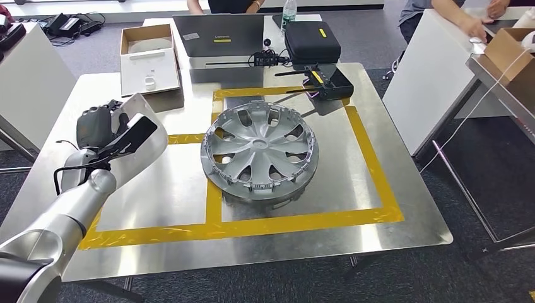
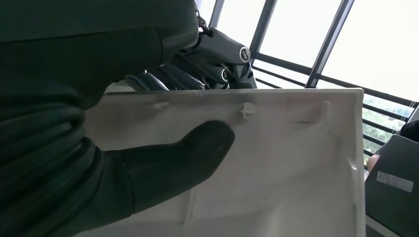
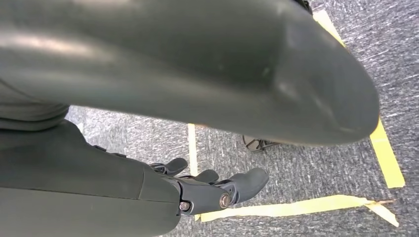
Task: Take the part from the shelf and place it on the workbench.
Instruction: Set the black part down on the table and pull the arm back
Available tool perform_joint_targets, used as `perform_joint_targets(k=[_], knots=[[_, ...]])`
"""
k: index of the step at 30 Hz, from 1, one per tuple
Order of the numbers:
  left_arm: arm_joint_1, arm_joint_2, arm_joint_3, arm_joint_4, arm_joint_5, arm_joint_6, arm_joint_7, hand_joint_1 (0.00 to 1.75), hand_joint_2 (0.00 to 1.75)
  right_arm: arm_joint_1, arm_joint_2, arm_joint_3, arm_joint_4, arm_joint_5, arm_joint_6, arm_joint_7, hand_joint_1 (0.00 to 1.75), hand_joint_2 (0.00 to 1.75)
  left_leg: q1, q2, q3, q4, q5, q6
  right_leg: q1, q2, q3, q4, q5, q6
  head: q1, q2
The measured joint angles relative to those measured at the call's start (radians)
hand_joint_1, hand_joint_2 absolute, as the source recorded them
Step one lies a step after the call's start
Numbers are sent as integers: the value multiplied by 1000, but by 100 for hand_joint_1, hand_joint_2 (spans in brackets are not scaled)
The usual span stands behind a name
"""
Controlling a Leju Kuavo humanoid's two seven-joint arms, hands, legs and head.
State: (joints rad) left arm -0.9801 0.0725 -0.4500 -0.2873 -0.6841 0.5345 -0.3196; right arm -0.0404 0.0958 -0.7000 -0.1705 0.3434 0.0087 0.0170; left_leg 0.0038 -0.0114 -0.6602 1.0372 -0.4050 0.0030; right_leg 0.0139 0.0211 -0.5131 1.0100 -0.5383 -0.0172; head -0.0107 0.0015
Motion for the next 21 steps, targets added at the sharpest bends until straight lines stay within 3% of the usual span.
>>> perform_joint_targets(k=[3,14,21], knots=[[-3,-9,0,5,0,7,-5,0,0,0,-1,0,0,0,-5,4,0,0,0,0,0,0,0,0,0,0,0,0,0,0,0,0],[-40,-36,-1,7,-5,46,-59,0,0,0,-1,0,0,1,-14,3,0,0,0,0,0,0,0,0,0,0,0,0,0,0,0,0],[-83,-47,3,-24,-66,155,-142,0,0,0,-1,0,0,10,-6,-1,0,0,0,-1,1,0,0,0,0,-1,1,0,0,0,0,0]])
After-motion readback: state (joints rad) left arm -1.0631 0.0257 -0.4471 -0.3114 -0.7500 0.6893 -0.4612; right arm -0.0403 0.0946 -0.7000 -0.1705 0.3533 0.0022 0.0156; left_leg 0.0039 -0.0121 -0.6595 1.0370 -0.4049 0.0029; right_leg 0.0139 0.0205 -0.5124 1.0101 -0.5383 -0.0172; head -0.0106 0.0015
